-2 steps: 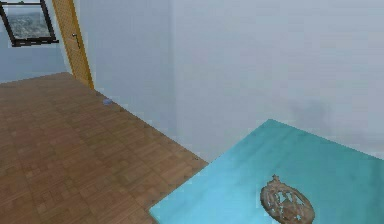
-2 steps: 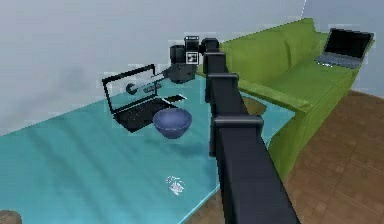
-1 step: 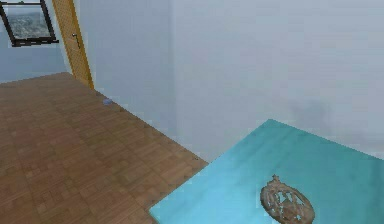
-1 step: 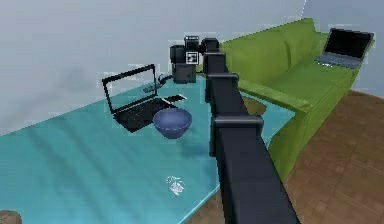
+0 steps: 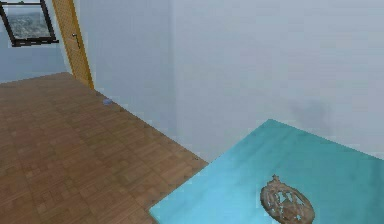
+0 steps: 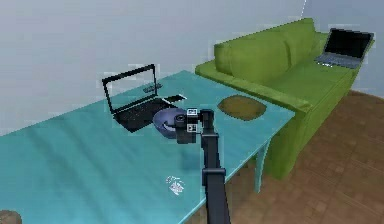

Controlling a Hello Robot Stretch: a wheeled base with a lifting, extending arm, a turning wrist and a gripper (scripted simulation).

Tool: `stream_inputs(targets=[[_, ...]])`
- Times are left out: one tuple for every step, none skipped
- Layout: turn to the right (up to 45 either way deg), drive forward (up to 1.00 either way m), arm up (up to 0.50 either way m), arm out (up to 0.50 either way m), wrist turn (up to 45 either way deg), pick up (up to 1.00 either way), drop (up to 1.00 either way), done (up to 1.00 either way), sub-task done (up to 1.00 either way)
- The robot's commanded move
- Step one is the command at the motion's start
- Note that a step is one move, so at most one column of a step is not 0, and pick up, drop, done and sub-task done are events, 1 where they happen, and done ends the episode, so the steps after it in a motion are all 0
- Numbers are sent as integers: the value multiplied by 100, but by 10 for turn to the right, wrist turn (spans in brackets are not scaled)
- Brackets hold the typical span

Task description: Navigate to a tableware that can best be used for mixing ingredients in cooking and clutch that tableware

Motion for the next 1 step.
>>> stream_inputs(targets=[[0, 0, 0, 0, 0, 100, 0, 0, 0]])
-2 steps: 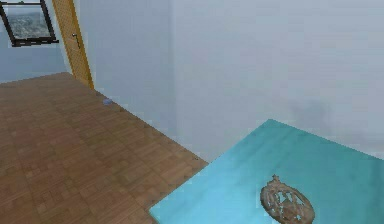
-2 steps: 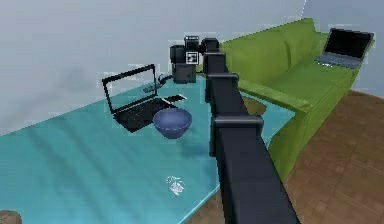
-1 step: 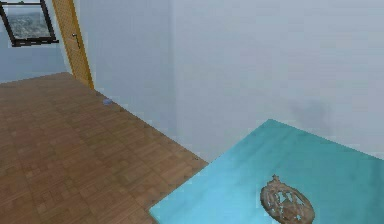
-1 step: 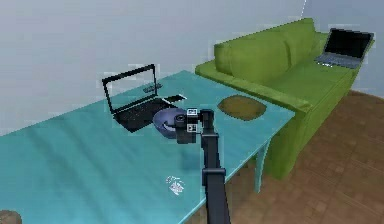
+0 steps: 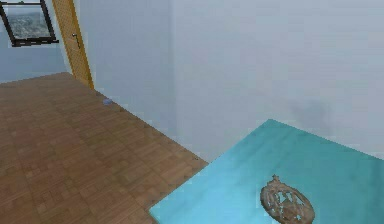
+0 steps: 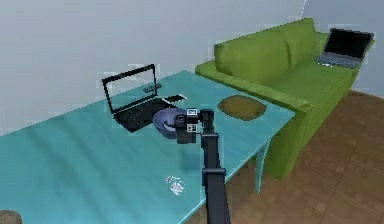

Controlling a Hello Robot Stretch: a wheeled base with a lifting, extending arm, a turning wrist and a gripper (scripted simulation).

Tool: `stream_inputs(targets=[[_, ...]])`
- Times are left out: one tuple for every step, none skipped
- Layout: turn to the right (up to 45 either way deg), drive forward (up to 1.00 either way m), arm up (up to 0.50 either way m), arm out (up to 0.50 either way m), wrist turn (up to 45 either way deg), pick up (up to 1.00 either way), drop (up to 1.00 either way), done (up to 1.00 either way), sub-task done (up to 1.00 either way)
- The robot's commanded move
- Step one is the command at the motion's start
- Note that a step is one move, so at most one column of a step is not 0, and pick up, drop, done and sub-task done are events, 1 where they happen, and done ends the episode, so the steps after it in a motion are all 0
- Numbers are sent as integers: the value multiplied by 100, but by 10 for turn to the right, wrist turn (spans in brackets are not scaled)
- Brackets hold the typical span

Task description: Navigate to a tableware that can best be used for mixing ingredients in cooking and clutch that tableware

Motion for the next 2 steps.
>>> stream_inputs(targets=[[0, 0, 10, 0, 0, 0, 0, 0, 0], [0, 0, 0, 0, 0, 0, 0, 100, 0]])
